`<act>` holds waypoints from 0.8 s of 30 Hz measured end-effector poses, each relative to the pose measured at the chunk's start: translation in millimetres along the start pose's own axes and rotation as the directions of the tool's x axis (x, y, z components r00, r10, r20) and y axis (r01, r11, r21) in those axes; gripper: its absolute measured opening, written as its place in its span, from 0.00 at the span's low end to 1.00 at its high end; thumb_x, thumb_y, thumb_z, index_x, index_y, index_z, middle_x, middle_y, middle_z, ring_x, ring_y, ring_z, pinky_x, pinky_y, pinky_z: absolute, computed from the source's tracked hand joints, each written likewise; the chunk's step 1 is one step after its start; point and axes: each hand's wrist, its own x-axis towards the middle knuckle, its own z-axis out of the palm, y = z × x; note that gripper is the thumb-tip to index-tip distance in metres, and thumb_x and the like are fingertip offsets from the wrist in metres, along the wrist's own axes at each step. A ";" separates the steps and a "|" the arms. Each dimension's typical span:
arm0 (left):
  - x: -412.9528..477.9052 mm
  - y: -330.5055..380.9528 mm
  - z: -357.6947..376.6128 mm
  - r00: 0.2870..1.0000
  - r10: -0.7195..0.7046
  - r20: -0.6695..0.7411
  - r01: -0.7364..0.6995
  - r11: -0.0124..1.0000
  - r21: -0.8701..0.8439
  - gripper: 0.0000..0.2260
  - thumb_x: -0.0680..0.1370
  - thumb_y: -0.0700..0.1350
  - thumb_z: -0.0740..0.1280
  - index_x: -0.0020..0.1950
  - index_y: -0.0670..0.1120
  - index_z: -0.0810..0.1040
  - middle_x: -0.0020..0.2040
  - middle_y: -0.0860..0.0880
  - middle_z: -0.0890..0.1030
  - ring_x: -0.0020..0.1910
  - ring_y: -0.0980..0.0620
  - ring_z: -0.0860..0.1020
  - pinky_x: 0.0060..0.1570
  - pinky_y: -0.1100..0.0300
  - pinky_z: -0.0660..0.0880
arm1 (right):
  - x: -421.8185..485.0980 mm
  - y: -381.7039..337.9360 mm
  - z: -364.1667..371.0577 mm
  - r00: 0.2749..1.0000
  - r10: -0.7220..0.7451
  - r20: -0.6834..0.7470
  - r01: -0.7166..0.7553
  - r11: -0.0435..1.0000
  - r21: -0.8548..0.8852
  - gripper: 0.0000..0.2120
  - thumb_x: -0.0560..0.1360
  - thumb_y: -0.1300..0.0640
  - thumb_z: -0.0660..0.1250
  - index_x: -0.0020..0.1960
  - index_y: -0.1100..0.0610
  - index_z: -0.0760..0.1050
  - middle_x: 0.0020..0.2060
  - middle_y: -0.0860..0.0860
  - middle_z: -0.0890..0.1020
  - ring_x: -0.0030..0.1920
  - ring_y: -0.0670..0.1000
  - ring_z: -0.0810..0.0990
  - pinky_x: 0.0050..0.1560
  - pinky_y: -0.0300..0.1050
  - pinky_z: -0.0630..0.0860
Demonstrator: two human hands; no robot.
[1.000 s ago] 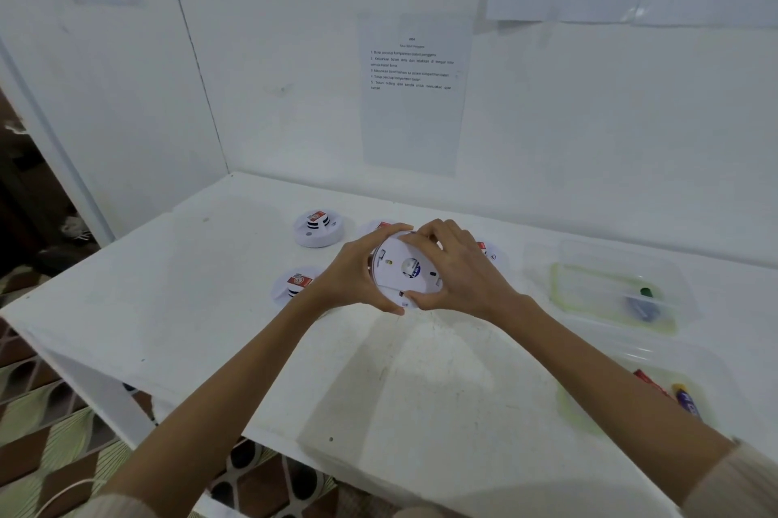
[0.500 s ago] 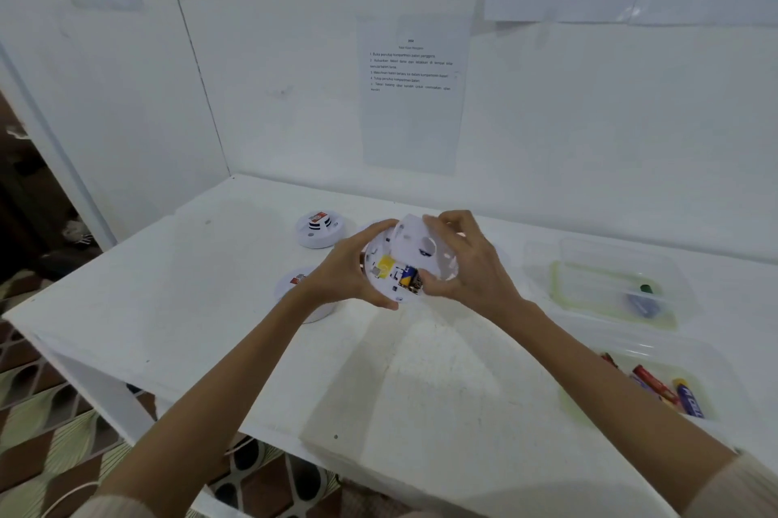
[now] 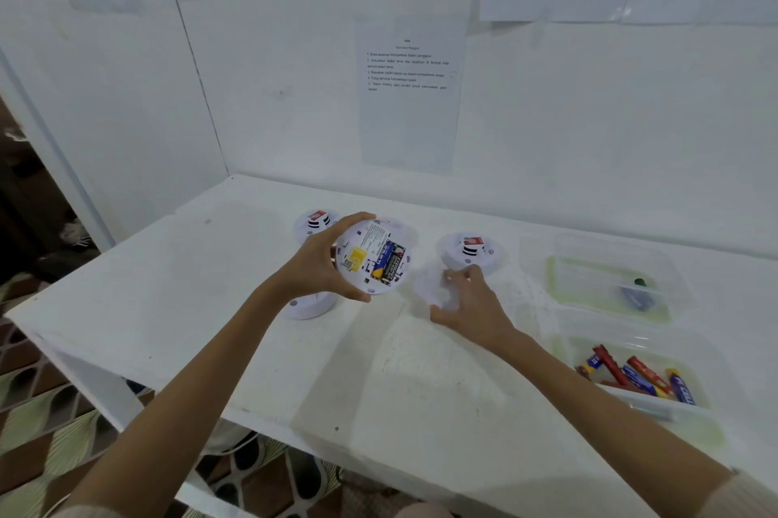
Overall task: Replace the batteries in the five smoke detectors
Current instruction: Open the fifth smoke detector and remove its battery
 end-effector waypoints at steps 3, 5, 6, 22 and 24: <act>1.1 5.6 1.9 1.000 -0.004 0.008 0.004 1.000 -0.021 0.45 0.53 0.52 0.79 0.67 0.58 0.65 0.65 0.64 0.68 0.62 0.66 0.69 0.49 0.67 0.77 | -6.7 8.7 9.5 0.984 -0.135 0.116 0.149 0.981 -0.124 0.31 0.68 0.51 0.71 0.67 0.60 0.65 0.55 0.56 0.68 0.53 0.54 0.71 0.49 0.39 0.69; 3.6 9.6 5.7 1.000 0.011 0.023 -0.010 1.000 -0.027 0.44 0.53 0.52 0.79 0.67 0.58 0.65 0.64 0.64 0.68 0.62 0.66 0.69 0.48 0.68 0.76 | -7.9 10.5 12.5 0.976 -0.167 0.137 0.188 0.968 -0.165 0.32 0.68 0.51 0.71 0.68 0.59 0.64 0.55 0.57 0.68 0.55 0.55 0.70 0.51 0.41 0.70; 5.5 10.9 7.8 0.999 0.014 0.034 -0.013 1.000 -0.027 0.44 0.54 0.51 0.79 0.67 0.59 0.65 0.64 0.65 0.68 0.62 0.66 0.69 0.48 0.68 0.76 | -8.0 10.9 13.1 0.975 -0.171 0.139 0.194 0.965 -0.178 0.32 0.68 0.51 0.71 0.68 0.59 0.64 0.55 0.57 0.68 0.55 0.55 0.69 0.52 0.42 0.71; 42.3 20.4 47.3 0.989 0.081 0.120 -0.078 0.997 -0.027 0.46 0.53 0.52 0.81 0.67 0.59 0.65 0.64 0.60 0.73 0.64 0.59 0.71 0.56 0.62 0.75 | -14.4 9.2 -50.3 0.920 -0.171 -0.352 0.202 0.978 0.052 0.21 0.73 0.63 0.66 0.65 0.59 0.71 0.53 0.54 0.77 0.51 0.49 0.75 0.53 0.42 0.72; 52.1 29.3 57.6 0.986 0.102 0.133 -0.094 0.994 -0.061 0.45 0.54 0.47 0.82 0.66 0.58 0.65 0.63 0.62 0.73 0.61 0.64 0.72 0.53 0.69 0.74 | -18.8 8.1 -72.0 0.909 -0.124 -0.398 0.177 0.979 0.100 0.22 0.74 0.62 0.66 0.67 0.58 0.70 0.54 0.53 0.77 0.49 0.47 0.75 0.51 0.40 0.74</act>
